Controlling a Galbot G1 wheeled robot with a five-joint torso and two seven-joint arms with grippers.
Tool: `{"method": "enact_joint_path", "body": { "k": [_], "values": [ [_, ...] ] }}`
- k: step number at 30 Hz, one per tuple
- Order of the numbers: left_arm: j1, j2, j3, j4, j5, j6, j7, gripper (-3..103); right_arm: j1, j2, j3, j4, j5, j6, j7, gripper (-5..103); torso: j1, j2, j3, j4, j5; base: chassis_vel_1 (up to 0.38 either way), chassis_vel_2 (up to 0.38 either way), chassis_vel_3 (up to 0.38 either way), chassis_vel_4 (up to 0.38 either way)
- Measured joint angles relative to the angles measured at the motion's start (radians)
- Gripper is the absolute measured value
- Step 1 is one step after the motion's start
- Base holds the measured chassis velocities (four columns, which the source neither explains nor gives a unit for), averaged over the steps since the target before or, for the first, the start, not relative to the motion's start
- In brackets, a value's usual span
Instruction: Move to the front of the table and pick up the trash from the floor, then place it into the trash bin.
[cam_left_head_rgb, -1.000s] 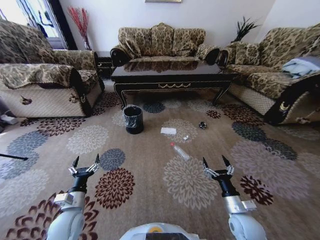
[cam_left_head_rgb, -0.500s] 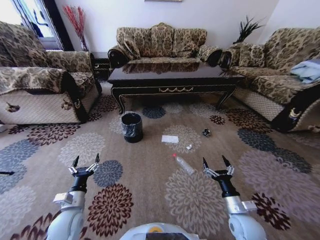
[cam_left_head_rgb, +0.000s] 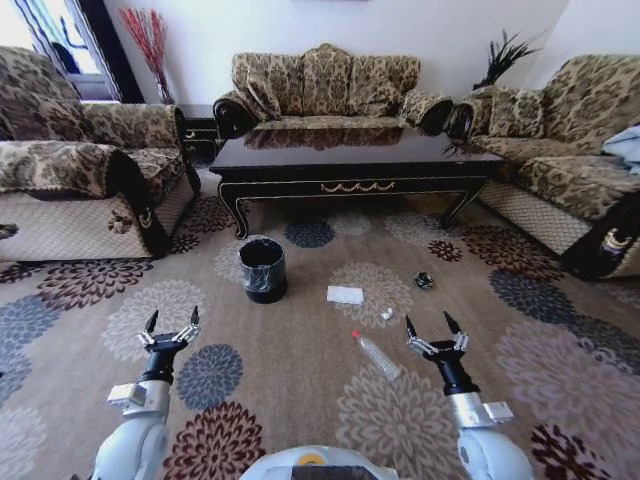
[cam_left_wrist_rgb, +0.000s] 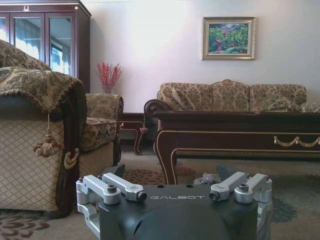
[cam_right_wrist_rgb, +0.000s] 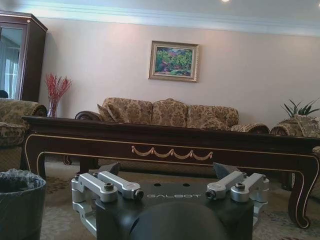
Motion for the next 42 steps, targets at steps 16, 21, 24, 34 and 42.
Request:
{"method": "enact_joint_path", "body": {
  "k": [16, 21, 24, 34, 42],
  "values": [
    [-0.001, 0.0, -0.001, 0.002, 0.0, 0.0, 0.0, 100, 0.0, 0.0, -0.005, -0.002, 0.001, -0.001, 0.002, 100, 0.0, 0.0, 0.0, 0.0, 0.0002, -0.17, 0.176, 0.18, -0.172],
    [-0.004, 0.0, -0.001, 0.007, 0.0, 0.0, 0.0, 100, 0.002, 0.001, -0.009, -0.004, 0.001, -0.001, 0.003, 100, 0.0, 0.0, 0.0, 0.0, 0.0001, -0.145, 0.155, 0.149, -0.139],
    [-0.007, 0.0, 0.0, 0.01, 0.0, 0.0, 0.0, 100, 0.002, 0.002, -0.013, -0.004, 0.003, -0.001, 0.007, 100, 0.0, 0.0, 0.0, 0.0, 0.0001, -0.126, 0.14, 0.129, -0.142],
    [-0.023, 0.011, 0.011, 0.007, -0.012, 0.004, -0.013, 100, 0.002, 0.006, -0.02, -0.001, 0.006, -0.001, 0.015, 100, 0.0, 0.0, 0.0, 0.0001, 0.0001, -0.034, 0.042, 0.034, -0.038],
    [-0.093, 0.092, 0.019, -0.02, -0.079, 0.076, -0.08, 100, -0.001, 0.007, -0.022, 0.015, 0.004, 0.0, 0.015, 100, 0.0, 0.0, 0.0, 0.0, -0.0001, 0.0, 0.0, 0.0, 0.0]
  ]
}}
